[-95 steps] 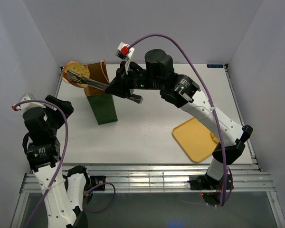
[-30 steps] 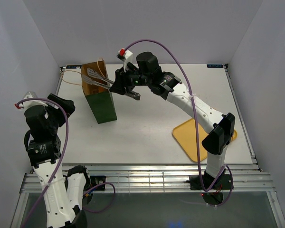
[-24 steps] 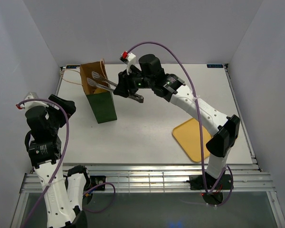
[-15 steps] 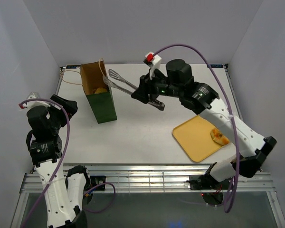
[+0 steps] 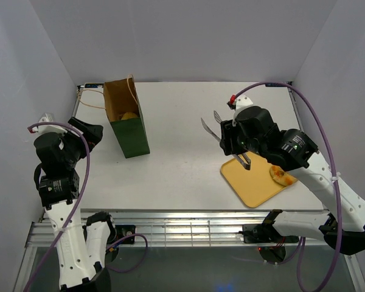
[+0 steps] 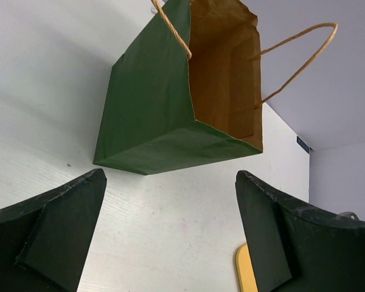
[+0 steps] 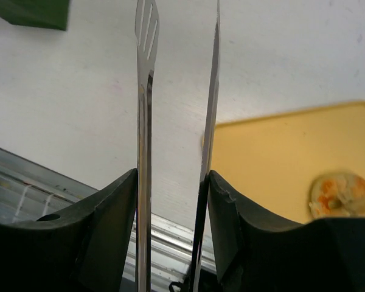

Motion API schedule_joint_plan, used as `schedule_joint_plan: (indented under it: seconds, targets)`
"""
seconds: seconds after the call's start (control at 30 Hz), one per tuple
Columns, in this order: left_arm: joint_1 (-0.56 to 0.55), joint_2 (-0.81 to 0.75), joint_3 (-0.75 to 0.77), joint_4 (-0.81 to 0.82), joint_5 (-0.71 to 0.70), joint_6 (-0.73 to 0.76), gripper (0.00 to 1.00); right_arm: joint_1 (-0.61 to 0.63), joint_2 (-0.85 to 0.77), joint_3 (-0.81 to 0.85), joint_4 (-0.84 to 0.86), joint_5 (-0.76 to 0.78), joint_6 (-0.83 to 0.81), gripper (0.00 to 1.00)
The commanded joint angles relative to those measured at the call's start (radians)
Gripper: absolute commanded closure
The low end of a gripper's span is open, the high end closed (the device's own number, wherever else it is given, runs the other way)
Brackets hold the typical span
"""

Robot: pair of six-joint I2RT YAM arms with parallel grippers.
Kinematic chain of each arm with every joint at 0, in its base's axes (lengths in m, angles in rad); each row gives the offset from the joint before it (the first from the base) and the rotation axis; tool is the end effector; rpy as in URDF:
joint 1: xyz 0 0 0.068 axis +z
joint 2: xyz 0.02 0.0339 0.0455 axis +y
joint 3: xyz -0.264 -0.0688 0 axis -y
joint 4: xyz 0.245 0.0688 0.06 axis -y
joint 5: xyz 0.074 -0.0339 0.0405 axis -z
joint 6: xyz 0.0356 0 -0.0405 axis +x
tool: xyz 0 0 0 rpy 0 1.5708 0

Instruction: Place the fake bread into the paper bag

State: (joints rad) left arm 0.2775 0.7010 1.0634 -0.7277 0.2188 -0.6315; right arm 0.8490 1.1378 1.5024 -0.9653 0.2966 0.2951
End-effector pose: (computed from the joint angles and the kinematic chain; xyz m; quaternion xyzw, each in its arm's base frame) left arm 0.1249 0.0275 0.3879 -0.3039 0.7629 -0.1878 0.5389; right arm 0.1438 0.1476 0.4355 -0.1730 0.8604 0.1397 0.4585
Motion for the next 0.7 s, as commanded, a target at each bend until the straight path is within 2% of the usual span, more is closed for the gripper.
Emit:
schedule_joint_plan:
  seconds: [0.0,0.17,0.3,0.4,0.67]
  targets:
    - [-0.003,0.009,-0.034,0.053,0.070,0.007,0.02,-0.017,-0.013,0.001,-0.170,0.215,0.122,0.46]
    - [-0.003,0.026,-0.077,0.099,0.128,-0.004,0.02,-0.088,0.062,0.015,-0.340,0.271,0.203,0.46]
    - [-0.003,0.040,-0.120,0.154,0.189,-0.022,0.02,-0.195,0.088,-0.016,-0.340,0.176,0.205,0.47]
    - [-0.003,0.049,-0.155,0.206,0.234,-0.049,0.02,-0.220,0.121,-0.047,-0.340,0.151,0.219,0.48]
    - [-0.003,0.115,-0.193,0.275,0.294,-0.059,0.02,-0.312,0.197,-0.143,-0.342,0.211,0.217,0.49]
